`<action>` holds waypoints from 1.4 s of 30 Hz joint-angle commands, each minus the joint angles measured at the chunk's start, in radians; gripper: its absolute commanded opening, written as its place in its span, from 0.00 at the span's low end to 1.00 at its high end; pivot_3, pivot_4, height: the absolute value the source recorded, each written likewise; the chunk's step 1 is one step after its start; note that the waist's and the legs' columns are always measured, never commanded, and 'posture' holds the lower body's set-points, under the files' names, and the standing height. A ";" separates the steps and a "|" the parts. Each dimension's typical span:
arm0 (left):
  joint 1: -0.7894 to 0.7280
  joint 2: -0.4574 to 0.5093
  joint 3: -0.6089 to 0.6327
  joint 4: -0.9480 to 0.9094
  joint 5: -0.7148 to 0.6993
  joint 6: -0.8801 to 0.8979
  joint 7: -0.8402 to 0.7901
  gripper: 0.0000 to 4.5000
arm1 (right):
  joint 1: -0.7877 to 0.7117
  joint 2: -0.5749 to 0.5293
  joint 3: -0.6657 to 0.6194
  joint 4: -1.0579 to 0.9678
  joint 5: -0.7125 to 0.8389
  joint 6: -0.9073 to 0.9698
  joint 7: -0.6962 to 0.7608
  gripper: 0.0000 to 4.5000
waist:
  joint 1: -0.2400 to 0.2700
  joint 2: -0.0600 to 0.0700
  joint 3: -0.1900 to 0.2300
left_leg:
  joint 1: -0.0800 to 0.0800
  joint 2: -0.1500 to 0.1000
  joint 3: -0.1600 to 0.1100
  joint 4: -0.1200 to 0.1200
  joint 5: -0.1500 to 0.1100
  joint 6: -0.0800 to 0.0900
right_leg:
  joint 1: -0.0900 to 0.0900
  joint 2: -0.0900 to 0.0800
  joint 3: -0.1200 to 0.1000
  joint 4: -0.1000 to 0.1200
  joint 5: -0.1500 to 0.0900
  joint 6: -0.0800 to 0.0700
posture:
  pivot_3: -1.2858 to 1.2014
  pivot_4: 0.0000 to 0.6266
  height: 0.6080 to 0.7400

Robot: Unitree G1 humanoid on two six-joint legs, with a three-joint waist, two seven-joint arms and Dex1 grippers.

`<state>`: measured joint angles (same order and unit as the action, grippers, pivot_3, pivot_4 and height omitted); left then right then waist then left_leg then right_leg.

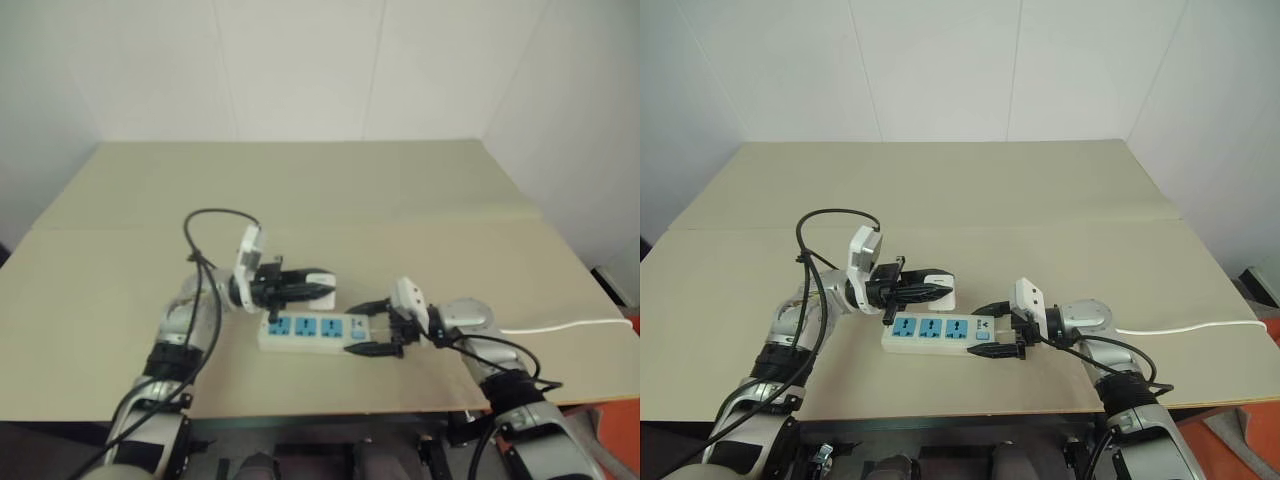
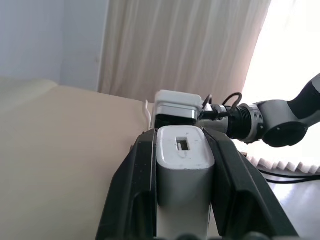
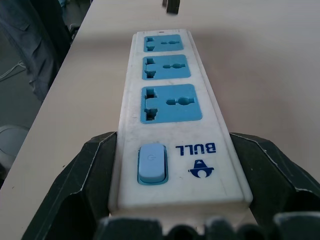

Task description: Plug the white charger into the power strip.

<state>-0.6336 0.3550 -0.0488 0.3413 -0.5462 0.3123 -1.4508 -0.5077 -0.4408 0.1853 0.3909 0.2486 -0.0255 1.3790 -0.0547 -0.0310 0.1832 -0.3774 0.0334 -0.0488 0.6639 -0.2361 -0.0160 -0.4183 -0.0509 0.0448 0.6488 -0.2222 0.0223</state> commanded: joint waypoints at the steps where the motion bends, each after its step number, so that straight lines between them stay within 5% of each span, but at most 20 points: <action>1: -0.009 -0.012 -0.012 0.007 0.008 -0.032 -0.038 0.23 | 0.004 0.004 0.035 0.010 -0.014 0.002 0.032 0.75 | 0.000 0.000 0.000 | 0.000 0.000 0.000 0.000 0.000 0.000 | 0.000 0.000 0.000 0.000 0.000 0.000 | 0.52 0.24 1.00; 42: 0.037 -0.097 -0.043 0.169 0.103 -0.257 -0.062 0.23 | 0.006 0.001 0.039 0.007 -0.022 0.000 0.027 0.75 | 0.001 0.000 0.000 | 0.000 0.000 0.000 0.000 0.000 0.000 | 0.000 0.000 0.000 -0.001 0.000 0.000 | 0.52 0.24 1.00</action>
<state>-0.5840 0.2610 -0.0900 0.4977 -0.4639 0.0676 -1.5116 -0.5180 -0.4434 0.1888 0.4060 0.2468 -0.0368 1.3922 -0.0533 -0.0311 0.1832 -0.3777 0.0333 -0.0488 0.6638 -0.2361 -0.0159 -0.4183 -0.0509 0.0449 0.6479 -0.2224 0.0226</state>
